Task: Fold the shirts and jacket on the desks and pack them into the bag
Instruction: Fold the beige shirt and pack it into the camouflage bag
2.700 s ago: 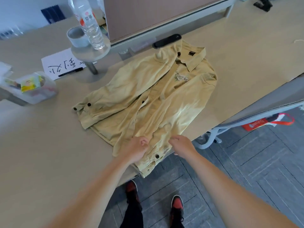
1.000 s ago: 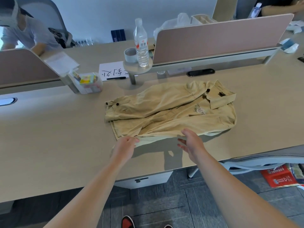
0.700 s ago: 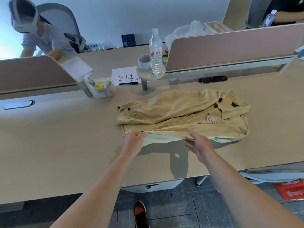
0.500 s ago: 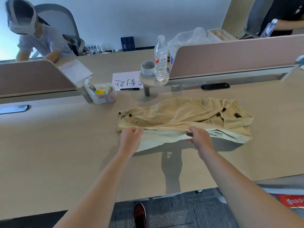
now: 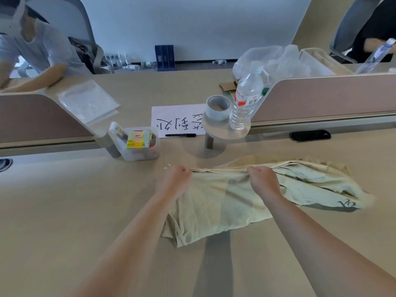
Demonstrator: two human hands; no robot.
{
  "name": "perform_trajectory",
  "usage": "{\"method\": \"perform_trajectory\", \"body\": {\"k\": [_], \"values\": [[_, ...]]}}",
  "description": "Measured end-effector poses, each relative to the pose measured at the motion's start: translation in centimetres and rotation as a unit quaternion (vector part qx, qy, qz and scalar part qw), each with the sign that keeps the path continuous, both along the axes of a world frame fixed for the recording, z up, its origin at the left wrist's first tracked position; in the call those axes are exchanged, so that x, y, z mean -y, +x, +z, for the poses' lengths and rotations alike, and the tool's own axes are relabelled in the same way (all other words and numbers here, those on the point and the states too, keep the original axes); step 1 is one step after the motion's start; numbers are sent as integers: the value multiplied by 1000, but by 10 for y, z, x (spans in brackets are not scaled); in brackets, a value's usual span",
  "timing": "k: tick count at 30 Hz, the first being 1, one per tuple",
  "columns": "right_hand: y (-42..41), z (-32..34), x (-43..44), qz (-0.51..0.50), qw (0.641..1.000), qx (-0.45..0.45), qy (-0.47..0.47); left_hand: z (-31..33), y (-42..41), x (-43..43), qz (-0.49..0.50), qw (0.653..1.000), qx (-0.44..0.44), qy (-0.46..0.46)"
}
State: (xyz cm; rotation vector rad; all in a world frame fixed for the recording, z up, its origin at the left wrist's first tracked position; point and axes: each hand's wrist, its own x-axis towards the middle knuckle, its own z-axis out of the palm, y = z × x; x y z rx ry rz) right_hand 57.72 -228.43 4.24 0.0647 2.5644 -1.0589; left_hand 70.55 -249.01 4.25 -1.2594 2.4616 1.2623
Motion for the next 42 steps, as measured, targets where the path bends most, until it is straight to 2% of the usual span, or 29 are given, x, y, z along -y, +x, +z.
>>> {"method": "perform_trajectory", "body": {"k": [6, 9, 14, 19, 22, 26, 33, 39, 42], "values": [[-23, -38, 29, -35, 998, 8, -44, -42, -28, 28, -22, 1000, 12, -6], [-32, -57, 35, -49, 994, 51, -87, -61, -35, 40, -50, 998, 10, -34], [-39, -84, 33, 25, 980, 144, -137, -90, -31, 48, -71, 997, -4, -19], [-27, -63, 19, -4, 976, 119, -184, -82, -27, 45, -48, 998, -8, -29], [-19, -43, 4, -17, 989, 55, -138, -55, -35, 16, -72, 994, -34, -81], [-16, -15, -25, -32, 995, -12, -92, -29, -61, -46, -159, 983, -86, 7], [-44, 12, -114, -105, 990, -23, -92, 1, -126, -144, -213, 968, -102, 88], [-86, -5, -186, -202, 966, -29, -159, 4, -185, -220, -265, 947, -119, 134], [-111, -21, -218, -223, 963, -45, -142, 0, -221, -248, -321, 933, -118, 111]]}}
